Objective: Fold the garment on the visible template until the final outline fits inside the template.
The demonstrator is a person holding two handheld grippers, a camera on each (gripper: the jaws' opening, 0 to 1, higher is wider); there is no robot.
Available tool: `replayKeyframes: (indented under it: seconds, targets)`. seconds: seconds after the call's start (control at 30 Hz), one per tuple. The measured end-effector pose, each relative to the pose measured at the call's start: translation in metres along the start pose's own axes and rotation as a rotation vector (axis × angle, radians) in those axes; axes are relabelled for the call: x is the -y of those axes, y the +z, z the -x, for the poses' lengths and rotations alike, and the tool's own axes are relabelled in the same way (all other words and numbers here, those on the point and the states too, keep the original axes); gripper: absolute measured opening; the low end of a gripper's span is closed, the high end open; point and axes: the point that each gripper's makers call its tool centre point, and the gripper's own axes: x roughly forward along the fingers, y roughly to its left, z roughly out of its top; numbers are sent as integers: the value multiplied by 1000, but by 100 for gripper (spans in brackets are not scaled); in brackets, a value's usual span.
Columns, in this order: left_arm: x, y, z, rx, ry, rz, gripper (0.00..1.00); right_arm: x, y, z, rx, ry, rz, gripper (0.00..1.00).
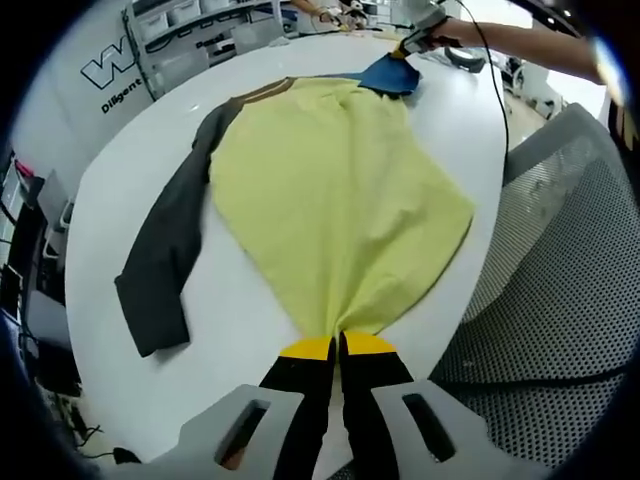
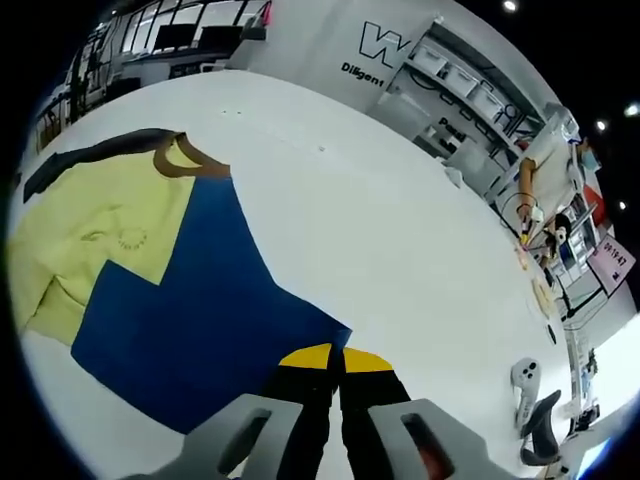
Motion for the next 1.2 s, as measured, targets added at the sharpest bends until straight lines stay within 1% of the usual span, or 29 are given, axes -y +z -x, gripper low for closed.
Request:
replayKeyframes:
  seconds: [0.17, 0.2, 0.27, 0.43, 0.67, 0.77, 0.8, 0.87, 0.9, 0.97, 1.03, 1.1, 1.13, 1.2]
  targets:
    - [-4, -1, 2, -6, 18, -8, 5, 1, -4, -3, -12, 0, 8, 0]
    - [-7, -2, 3, -12, 37, -10, 5, 2, -6, -4, -18, 0, 3, 0]
    - [-8, -2, 3, -11, 38, 3, 5, 2, -7, -5, -21, 3, -3, 0]
    - [-8, -2, 2, -14, 44, -12, 5, -1, -11, -7, -33, 5, -6, 0]
    - [-8, -2, 3, -12, 44, -7, 5, -1, -12, -8, -35, 9, -6, 0]
    - [-7, -1, 3, -9, 42, -9, 5, 3, -6, -4, -5, -4, -35, 1]
    - [-6, 0, 3, -7, 41, -10, 5, 6, -2, 2, 13, -23, -37, 2]
    - [-6, 0, 4, -2, 43, -12, 5, 11, 5, 8, 34, -52, -29, 5]
    - [-6, 0, 4, -1, 43, -9, 5, 12, 7, 9, 41, -53, -27, 7]
    - [-6, 0, 4, 5, 44, -2, 5, 9, 15, 20, 71, -50, -19, 9]
    - [-6, 0, 4, 7, 47, 0, 5, 0, 24, 27, 113, -10, -23, 9]
    - [-5, 0, 4, 6, 49, -4, 5, -6, 27, 33, 122, -1, -33, 12]
    - [-5, 0, 4, 5, 52, -7, 5, -15, 30, 38, 132, 20, -25, 12]
    - [-5, 0, 4, 4, 54, -10, 5, -26, 35, 45, 152, 46, -33, 11]
